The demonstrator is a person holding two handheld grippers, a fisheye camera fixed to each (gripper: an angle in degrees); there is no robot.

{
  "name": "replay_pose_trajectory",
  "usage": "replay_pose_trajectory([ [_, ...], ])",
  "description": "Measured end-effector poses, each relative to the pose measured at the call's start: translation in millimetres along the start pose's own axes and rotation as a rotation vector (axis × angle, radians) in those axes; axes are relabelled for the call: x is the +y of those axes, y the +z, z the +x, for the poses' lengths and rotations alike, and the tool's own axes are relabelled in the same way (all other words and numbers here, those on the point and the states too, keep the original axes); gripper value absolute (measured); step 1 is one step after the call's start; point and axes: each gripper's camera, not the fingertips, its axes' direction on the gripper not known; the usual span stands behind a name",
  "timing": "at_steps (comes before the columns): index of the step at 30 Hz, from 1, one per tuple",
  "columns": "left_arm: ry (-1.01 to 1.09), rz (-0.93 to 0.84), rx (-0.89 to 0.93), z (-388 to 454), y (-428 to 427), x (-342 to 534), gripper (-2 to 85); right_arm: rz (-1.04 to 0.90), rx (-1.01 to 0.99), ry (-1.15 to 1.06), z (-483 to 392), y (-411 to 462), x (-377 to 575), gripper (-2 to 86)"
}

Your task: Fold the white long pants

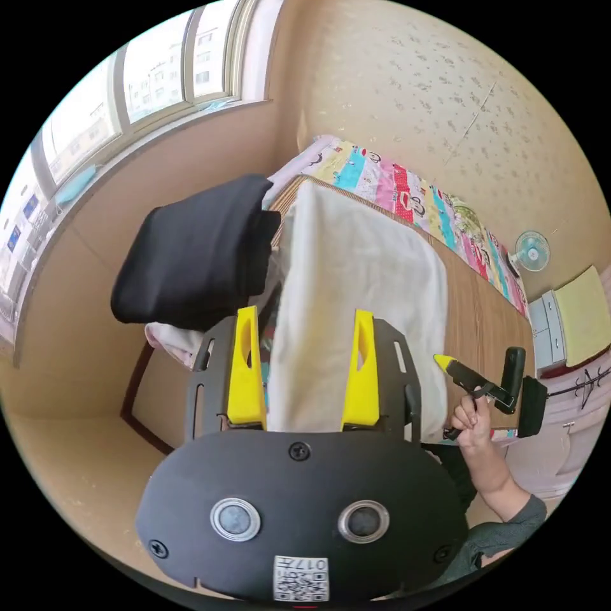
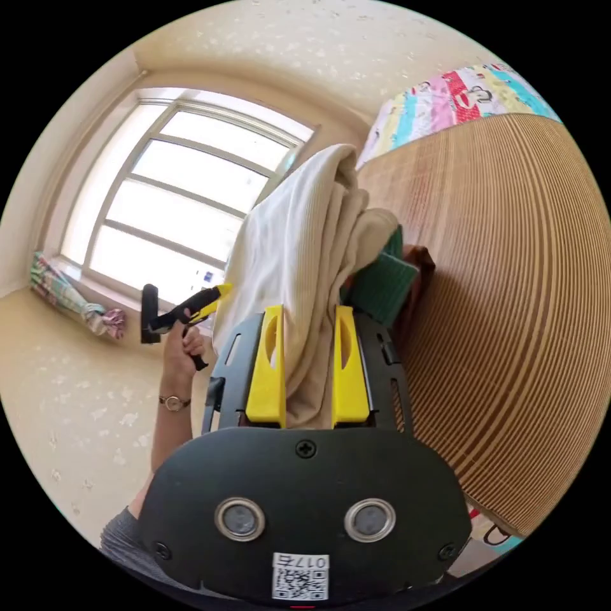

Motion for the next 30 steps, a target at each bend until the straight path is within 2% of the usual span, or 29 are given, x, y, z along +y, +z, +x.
replay_pose_trajectory([
  [2,0.023,-0.113,0.068,9,65,26,14.5,-0.069,0.045,0.012,17,22,16,5.1],
  [3,-0.005,0.031,0.091,9,75,54,14.2,-0.088,0.058,0.008,29,25,33,4.2],
  [5,-0.047,0.167,0.082,11,73,88,13.8,-0.113,0.053,-0.006,47,17,59,3.5],
  [7,-0.055,0.221,0.019,22,64,110,13.4,-0.127,0.024,-0.059,74,-18,94,2.6],
  [9,-0.15,0.329,-0.01,36,35,151,10.6,-0.108,0.03,-0.096,94,-61,123,1.9],
  [12,-0.068,0.581,0.133,88,0,218,10.1,-0.022,0.15,-0.146,123,-152,185,1.0],
  [14,-0.015,0.639,0.145,140,2,245,10.4,0.086,0.288,-0.135,136,-208,226,0.8],
  [16,0.084,0.604,0.156,199,25,254,9.6,0.201,0.483,-0.126,149,-266,275,0.8],
  [18,0.202,0.445,0.172,268,89,249,7.7,0.217,0.555,-0.052,158,-299,298,0.8],
  [19,0.207,0.397,0.168,280,109,247,7.7,0.24,0.583,-0.022,159,-318,313,0.9],
  [21,0.193,0.183,0.166,309,190,248,7.6,0.325,0.64,0.04,158,-348,335,1.0],
  [23,0.174,0.101,0.211,311,229,262,7.4,0.409,0.69,0.124,160,-380,356,1.5],
  [24,0.175,0.199,0.192,309,230,277,6.5,0.446,0.72,0.165,161,-401,368,2.1],
  [30,0.176,0.226,0.182,291,242,289,4.0,0.641,0.857,0.397,181,-493,429,8.7],
])
